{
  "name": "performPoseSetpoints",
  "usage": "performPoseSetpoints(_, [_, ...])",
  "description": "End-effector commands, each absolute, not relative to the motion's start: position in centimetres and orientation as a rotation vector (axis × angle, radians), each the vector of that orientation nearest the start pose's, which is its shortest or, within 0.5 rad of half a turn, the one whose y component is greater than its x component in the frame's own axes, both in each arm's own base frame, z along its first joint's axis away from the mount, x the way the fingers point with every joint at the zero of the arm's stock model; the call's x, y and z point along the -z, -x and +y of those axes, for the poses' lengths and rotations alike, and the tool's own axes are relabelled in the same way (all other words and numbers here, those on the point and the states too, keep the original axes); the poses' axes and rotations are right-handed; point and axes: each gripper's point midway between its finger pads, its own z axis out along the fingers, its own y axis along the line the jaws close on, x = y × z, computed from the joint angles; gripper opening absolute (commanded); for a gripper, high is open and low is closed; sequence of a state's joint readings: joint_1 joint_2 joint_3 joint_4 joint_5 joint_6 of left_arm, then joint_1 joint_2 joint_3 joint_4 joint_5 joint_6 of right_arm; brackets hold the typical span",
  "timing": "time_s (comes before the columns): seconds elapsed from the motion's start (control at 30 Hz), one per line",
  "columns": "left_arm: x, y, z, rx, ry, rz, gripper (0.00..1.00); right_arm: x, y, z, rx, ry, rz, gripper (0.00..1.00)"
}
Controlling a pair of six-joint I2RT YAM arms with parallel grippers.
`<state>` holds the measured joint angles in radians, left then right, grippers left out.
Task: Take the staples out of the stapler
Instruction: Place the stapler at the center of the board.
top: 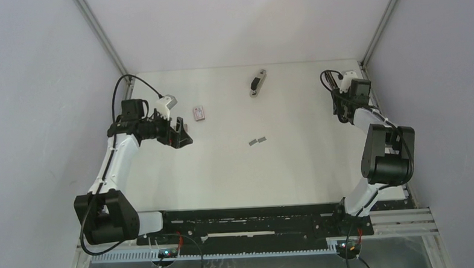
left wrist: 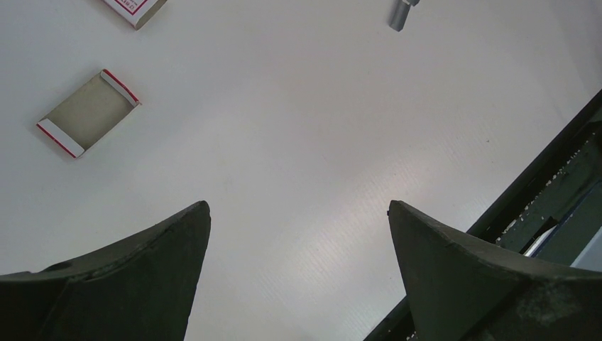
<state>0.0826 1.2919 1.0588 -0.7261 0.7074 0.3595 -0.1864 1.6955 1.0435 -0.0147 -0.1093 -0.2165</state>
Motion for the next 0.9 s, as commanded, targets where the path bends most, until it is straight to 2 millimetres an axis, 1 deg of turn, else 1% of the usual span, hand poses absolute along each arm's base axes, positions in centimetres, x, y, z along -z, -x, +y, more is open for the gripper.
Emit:
performPoseSetpoints(0.0, [-16.8, -30.0, -7.7, 0.66, -0.614, 2.225, 1.0, -13.4, -48.5, -8.5, 0.168, 0.069, 2.06, 0.21])
performPoseSetpoints(0.27, [-16.6, -29.9, -7.8, 0.674, -0.616, 2.225, 1.0, -12.8, -50.6, -7.9, 0.196, 0.133, 2.076, 0.22])
performPoseSetpoints(0.33, [-16.6, -29.9, -7.8, 0.674, -0.619, 2.226, 1.0, -12.3, -51.2, -7.8, 0.2, 0.139, 2.088, 0.22])
performPoseSetpoints(0.37, [-16.5, -29.9, -7.8, 0.675, -0.618, 2.228, 1.0, -11.7, -51.2, -7.9, 0.197, 0.137, 2.106, 0.22])
performPoseSetpoints(0.4, [-16.4, -29.9, -7.8, 0.676, -0.616, 2.23, 1.0, -12.0, -51.8, -8.1, 0.199, 0.132, 2.102, 0.22])
performPoseSetpoints(0.57, [-16.2, -30.0, -7.9, 0.687, -0.614, 2.236, 1.0, -11.9, -53.1, -8.3, 0.188, 0.128, 2.106, 0.23])
performPoseSetpoints(0.7, [-16.1, -29.9, -7.9, 0.686, -0.615, 2.239, 1.0, -11.2, -53.7, -7.7, 0.144, 0.157, 2.164, 0.24])
performPoseSetpoints(0.8, [-16.1, -29.9, -7.9, 0.688, -0.616, 2.238, 1.0, -10.2, -53.6, -7.5, 0.115, 0.169, 2.229, 0.25])
performPoseSetpoints(0.87, [-16.1, -29.9, -7.9, 0.689, -0.618, 2.236, 1.0, -9.9, -53.7, -7.5, 0.1, 0.162, 2.256, 0.25])
